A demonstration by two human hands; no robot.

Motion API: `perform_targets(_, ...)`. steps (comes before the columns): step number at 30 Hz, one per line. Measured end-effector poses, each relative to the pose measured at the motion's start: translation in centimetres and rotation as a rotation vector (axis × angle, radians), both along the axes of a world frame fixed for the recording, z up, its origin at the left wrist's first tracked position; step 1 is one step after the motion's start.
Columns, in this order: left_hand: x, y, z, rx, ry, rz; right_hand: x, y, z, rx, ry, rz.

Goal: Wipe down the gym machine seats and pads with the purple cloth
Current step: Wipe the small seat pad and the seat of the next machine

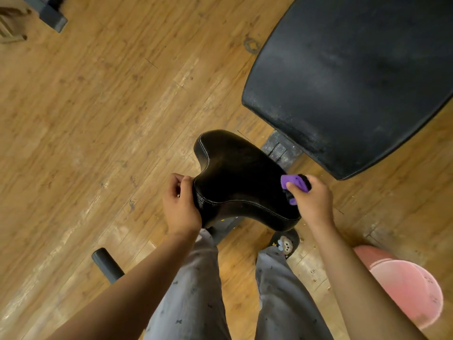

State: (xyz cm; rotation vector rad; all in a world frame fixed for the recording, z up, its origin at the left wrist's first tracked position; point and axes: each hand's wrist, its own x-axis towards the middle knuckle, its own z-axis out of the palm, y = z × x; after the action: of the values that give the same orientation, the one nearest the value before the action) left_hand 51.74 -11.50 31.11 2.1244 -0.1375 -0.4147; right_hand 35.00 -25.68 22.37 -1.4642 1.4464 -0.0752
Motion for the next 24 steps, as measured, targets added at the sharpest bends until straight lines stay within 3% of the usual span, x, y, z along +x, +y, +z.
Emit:
perform_targets(7, 0.0, 0.0, 0.0, -0.025, 0.013, 0.009, 4.8, 3.7, 4.7, -0.17, -0.157, 0.082)
perform_targets(11, 0.1, 0.2, -0.3, -0.024, 0.011, 0.015, 5.2, 6.2, 7.6, -0.146, -0.394, 0.077)
perform_targets(13, 0.0, 0.2, -0.3, -0.018, 0.004, 0.023, 4.1, 7.2, 7.3, -0.136, -0.42, 0.128)
perform_targets(18, 0.0, 0.2, -0.4, 0.028, -0.052, 0.006, 2.8, 3.4, 4.1, -0.151, -0.2, 0.134)
perform_targets(24, 0.3, 0.5, -0.5, 0.027, -0.066, -0.015, 9.1, -4.3, -0.7, 0.104, -0.074, 0.273)
